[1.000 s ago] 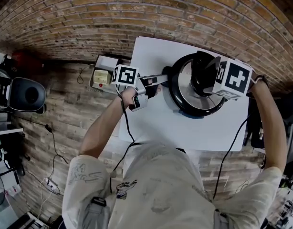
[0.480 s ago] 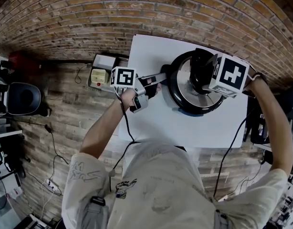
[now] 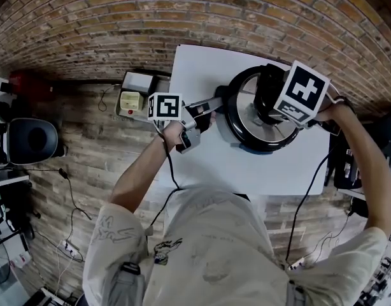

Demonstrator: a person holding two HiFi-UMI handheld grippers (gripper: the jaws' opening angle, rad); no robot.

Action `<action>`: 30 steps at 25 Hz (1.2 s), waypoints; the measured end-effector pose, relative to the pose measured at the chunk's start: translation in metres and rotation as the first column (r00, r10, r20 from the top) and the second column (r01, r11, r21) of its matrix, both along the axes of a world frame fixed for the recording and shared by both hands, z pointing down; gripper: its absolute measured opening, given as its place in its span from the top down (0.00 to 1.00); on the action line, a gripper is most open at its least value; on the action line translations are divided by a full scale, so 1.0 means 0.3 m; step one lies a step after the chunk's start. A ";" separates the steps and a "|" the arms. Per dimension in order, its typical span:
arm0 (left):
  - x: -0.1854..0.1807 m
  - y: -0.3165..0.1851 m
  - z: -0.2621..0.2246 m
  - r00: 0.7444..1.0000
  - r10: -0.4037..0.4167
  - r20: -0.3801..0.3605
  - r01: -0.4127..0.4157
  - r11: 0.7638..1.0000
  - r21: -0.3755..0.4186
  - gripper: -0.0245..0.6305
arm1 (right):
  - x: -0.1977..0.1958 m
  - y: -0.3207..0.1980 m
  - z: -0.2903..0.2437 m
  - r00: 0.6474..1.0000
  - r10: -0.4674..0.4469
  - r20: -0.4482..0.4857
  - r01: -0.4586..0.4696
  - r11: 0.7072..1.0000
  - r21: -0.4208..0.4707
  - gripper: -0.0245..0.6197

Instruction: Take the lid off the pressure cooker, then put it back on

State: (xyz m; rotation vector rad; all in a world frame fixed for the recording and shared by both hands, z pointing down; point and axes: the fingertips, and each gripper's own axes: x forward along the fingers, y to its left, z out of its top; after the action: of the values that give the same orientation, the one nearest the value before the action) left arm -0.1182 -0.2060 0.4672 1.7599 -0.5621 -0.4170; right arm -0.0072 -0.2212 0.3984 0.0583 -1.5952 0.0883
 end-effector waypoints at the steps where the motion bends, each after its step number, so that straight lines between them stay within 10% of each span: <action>1: 0.001 0.001 0.000 1.000 -0.001 -0.002 0.001 1.000 0.001 0.83 | 0.004 -0.007 0.001 0.998 0.066 0.007 -0.066 0.998 -0.008 0.53; 11: -0.002 0.003 -0.012 0.999 -0.030 -0.029 0.030 1.000 -0.003 0.83 | 0.002 -0.035 0.003 0.904 0.428 0.005 -0.427 0.903 -0.057 0.52; 15: -0.001 0.021 0.002 0.996 -0.082 0.020 0.083 0.996 -0.032 0.83 | 0.000 -0.040 -0.007 0.828 0.561 0.017 -0.553 0.820 -0.147 0.51; 30: -0.005 0.030 0.002 0.982 -0.186 0.023 0.187 0.982 -0.029 0.83 | -0.006 -0.051 -0.010 0.808 0.587 0.049 -0.580 0.808 -0.105 0.50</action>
State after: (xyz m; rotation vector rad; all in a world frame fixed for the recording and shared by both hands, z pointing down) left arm -0.1197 -0.1970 0.4677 1.6893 -0.7478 -0.5181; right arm -0.0089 -0.2364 0.3954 0.4898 -1.6012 0.6509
